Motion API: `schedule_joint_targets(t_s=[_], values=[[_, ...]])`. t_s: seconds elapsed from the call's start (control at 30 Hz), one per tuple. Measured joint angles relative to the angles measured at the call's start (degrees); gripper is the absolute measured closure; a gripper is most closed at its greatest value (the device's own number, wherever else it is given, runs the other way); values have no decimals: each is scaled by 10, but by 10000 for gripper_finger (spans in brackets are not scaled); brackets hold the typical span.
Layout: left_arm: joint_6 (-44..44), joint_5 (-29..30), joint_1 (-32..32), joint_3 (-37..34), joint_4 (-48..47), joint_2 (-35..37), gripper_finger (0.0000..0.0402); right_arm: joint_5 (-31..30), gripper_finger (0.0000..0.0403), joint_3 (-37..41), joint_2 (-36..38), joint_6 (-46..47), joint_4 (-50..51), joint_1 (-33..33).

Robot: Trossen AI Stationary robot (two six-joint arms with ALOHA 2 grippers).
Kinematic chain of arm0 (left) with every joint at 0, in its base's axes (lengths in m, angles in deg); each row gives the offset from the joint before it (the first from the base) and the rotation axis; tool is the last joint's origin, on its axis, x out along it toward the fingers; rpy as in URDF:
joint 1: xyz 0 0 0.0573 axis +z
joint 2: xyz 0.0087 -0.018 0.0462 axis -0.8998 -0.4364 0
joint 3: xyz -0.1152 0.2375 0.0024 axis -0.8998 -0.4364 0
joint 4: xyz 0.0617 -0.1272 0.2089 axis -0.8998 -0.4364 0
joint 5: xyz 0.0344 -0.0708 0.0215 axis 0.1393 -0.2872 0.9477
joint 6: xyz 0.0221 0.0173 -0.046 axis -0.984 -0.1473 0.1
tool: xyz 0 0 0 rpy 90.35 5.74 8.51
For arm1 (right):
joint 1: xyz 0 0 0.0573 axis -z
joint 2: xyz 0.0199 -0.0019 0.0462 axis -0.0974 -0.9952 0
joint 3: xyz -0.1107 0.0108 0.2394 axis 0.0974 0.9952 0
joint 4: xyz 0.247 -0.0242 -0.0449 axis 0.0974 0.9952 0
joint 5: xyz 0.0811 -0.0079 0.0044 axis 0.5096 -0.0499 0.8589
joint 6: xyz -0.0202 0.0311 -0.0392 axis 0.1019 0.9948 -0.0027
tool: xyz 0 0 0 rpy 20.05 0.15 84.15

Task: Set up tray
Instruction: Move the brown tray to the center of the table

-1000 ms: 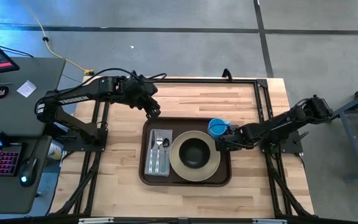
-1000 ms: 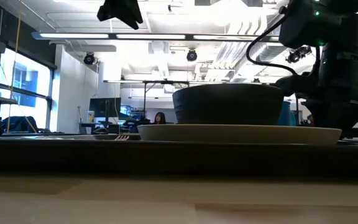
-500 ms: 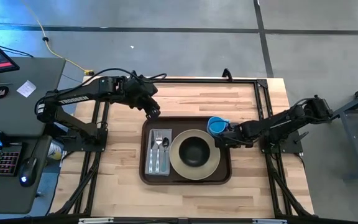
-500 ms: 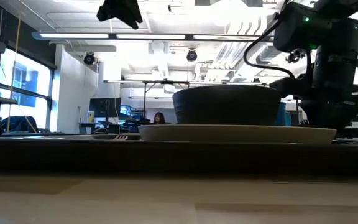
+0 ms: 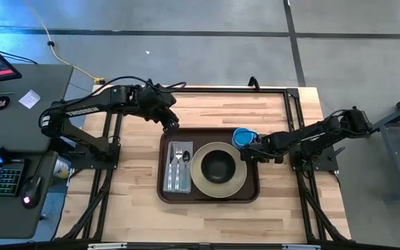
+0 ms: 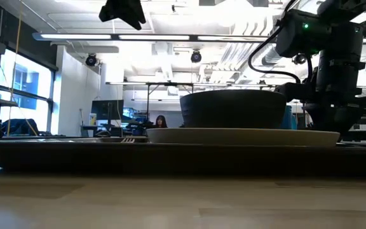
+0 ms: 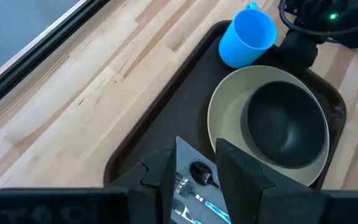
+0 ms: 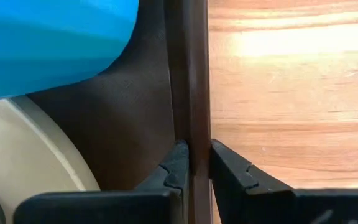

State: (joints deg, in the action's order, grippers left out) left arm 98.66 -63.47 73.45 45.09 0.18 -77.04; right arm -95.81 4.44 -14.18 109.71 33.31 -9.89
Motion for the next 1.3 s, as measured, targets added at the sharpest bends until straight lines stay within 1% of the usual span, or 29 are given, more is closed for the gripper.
schedule_joint_targets(t_s=[0.13, 0.3, 0.53, 0.8, 1.0, 1.13, 1.3], values=[[0, 0, 0, 0, 0, 0, 257, -1, 368, 0, 0, 0, 0, 9], [-1, 0, 0, 0, 0, 0, 257, -3, 356, 0, 0, 0, 5, 20], [-3, -5, 0, 0, 0, 0, 257, -6, 359, 0, 0, -9, 7, 24], [-2, -7, 0, 0, 0, 0, 257, -9, 317, 2, -2, -27, 8, 24], [-2, -7, 0, 0, 0, 0, 257, -1, 316, 2, -1, -50, 6, 24], [-2, -7, 0, 0, 0, 0, 257, 9, 320, 2, 15, -55, 9, 18], [-2, -7, 0, 0, 1, 0, 257, -6, 311, 1, 58, -55, 22, 11]])
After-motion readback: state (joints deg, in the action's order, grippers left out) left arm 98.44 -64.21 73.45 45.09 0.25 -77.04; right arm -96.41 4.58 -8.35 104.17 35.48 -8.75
